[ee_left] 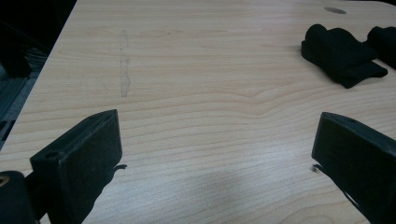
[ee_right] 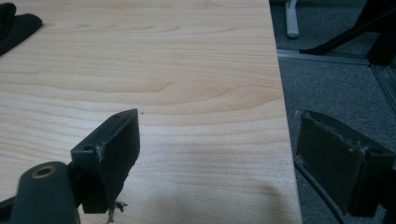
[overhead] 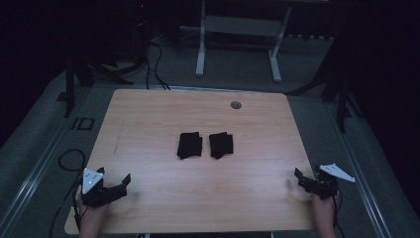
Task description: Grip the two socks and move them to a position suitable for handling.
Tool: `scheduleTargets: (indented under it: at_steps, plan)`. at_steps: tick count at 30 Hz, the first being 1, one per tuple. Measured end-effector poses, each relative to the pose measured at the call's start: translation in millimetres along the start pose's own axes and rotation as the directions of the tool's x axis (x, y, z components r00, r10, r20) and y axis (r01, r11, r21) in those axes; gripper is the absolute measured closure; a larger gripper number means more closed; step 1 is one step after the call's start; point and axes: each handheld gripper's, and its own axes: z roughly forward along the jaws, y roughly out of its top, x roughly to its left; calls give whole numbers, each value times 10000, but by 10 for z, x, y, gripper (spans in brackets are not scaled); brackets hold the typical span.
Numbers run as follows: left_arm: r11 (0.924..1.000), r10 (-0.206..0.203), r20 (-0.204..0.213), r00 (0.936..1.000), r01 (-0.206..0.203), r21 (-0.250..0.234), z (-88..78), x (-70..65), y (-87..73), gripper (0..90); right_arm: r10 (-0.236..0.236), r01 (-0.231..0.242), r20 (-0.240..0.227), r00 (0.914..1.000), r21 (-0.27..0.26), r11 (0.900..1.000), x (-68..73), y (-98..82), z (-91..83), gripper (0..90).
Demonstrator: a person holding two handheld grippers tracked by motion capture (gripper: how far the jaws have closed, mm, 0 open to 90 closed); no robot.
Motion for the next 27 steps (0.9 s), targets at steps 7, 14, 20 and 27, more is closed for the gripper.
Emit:
scheduleTargets:
  at_steps: [7, 14, 20, 27]
  plan:
    - [9988, 183, 185, 9997, -174, -460, -15, -31, 15, 43, -148, 148, -361, 9992, 15, 9999, 28, 46, -4, 135]
    - [9993, 355, 501, 9981, -349, -121, 28, -126, 35, 42, -321, 405, -911, 9953, 928, 9949, 191, 108, 12, 139]
    - [9991, -49, 1284, 9917, -5, 414, 50, -176, 58, 43, -761, 1032, -1791, 9809, 1474, 9837, 409, 186, 78, 144]
    - [9969, 428, 1475, 9881, -519, 587, 35, -280, 90, 42, -1181, 1798, -3092, 9436, 1791, 9673, 711, 309, 254, 142]
